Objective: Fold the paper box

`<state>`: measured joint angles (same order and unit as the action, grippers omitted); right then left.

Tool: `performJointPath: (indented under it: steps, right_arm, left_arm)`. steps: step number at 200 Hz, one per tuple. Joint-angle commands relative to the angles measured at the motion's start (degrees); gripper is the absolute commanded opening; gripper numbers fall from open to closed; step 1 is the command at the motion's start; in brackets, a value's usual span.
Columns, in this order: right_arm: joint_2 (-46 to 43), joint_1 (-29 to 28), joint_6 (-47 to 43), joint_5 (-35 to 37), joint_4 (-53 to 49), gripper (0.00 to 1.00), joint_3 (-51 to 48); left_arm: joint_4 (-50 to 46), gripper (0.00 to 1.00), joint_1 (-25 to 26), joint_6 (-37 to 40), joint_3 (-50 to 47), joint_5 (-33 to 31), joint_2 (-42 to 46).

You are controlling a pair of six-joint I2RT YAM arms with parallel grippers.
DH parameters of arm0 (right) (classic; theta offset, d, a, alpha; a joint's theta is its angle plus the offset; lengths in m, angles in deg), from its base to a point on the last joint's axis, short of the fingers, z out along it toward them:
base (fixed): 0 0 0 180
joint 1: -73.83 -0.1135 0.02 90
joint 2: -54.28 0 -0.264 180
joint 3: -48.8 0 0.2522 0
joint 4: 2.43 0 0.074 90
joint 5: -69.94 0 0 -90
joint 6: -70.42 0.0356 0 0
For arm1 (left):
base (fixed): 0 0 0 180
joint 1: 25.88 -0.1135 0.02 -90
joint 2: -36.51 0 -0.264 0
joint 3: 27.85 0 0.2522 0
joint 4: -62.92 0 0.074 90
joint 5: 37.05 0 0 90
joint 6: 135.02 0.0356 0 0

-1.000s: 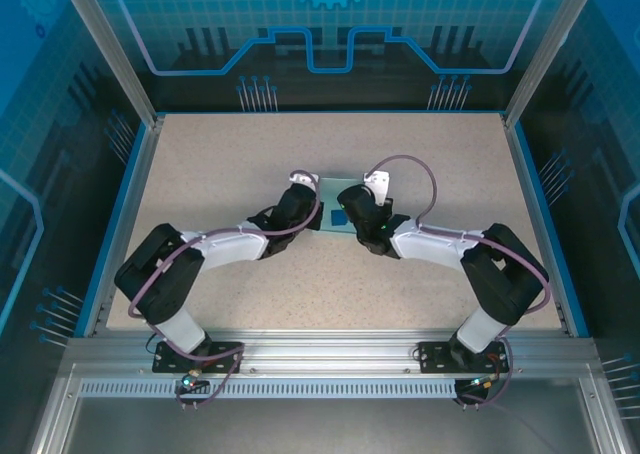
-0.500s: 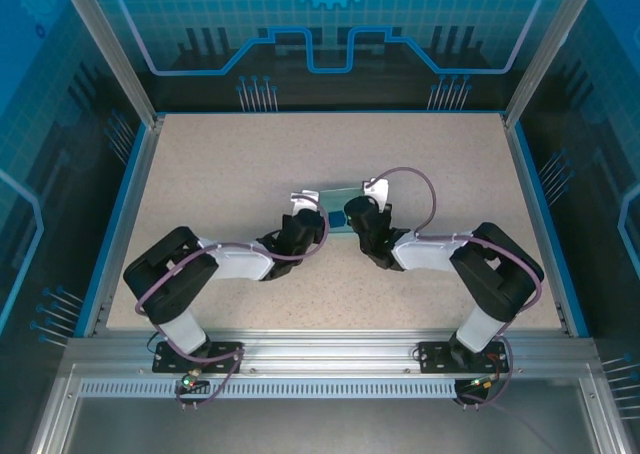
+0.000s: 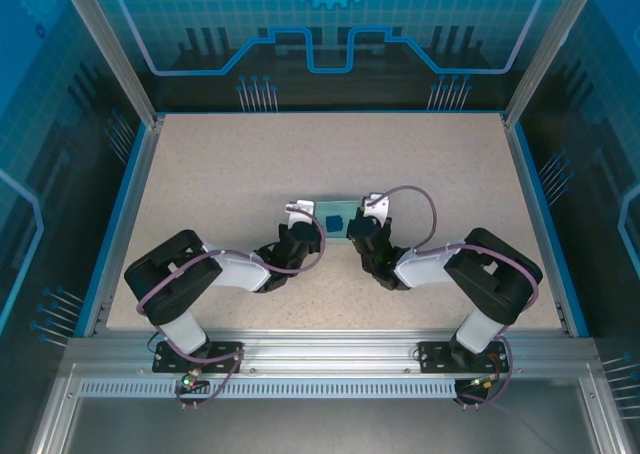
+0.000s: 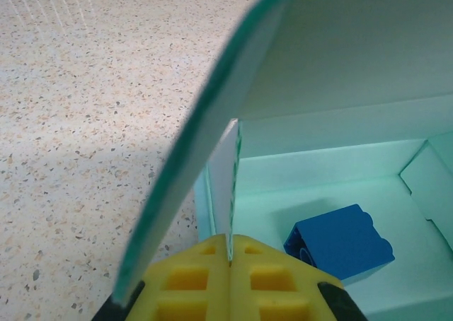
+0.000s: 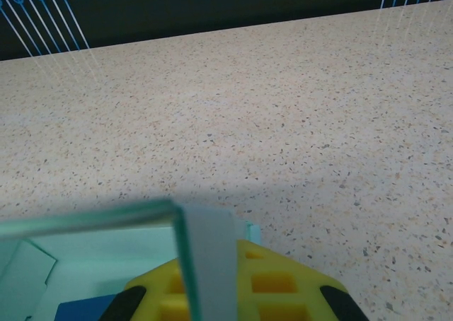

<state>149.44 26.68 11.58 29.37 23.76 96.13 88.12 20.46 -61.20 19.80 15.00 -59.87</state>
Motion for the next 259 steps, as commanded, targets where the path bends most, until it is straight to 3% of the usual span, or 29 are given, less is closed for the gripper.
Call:
performJointPath:
  steps: [1, 31, 92, 145, 205, 234, 259]
  right_arm:
    - [1.7, -2.3, -0.4, -1.0, 0.7, 0.00, -2.9]
    - [2.1, -2.8, -0.8, 1.0, 1.0, 0.00, -3.4]
    - [2.4, -3.7, -2.3, 2.4, 0.9, 0.00, -3.1]
    - [3.3, -4.0, -3.0, 3.0, 1.2, 0.00, -2.6]
    - [3.4, -4.1, -5.7, 2.8, 1.5, 0.00, -2.0]
    - [3.7, -4.1, -6.5, 2.6, 1.7, 0.00, -1.5]
    - [3.9, -4.1, -6.7, 2.4, 1.6, 0.00, -1.3]
  left_arm:
    - [0.8, 0.00, 0.9, 0.4, -1.2, 1.5, 0.6]
    - [0.9, 0.08, 0.9, 0.8, -1.9, 1.7, 2.5]
    - [-2.7, 0.45, 0.9, 0.4, -2.8, 3.8, 8.1]
    - [-10.3, 0.62, 0.9, -2.2, -5.4, 8.3, 16.2]
    - [-35.6, 0.64, -2.0, -1.5, 0.7, 19.8, 35.1]
    - [-44.3, 0.64, -9.5, -1.8, 11.7, 31.3, 32.3]
    - [-46.9, 0.64, -13.4, -0.4, 21.3, 38.3, 24.9]
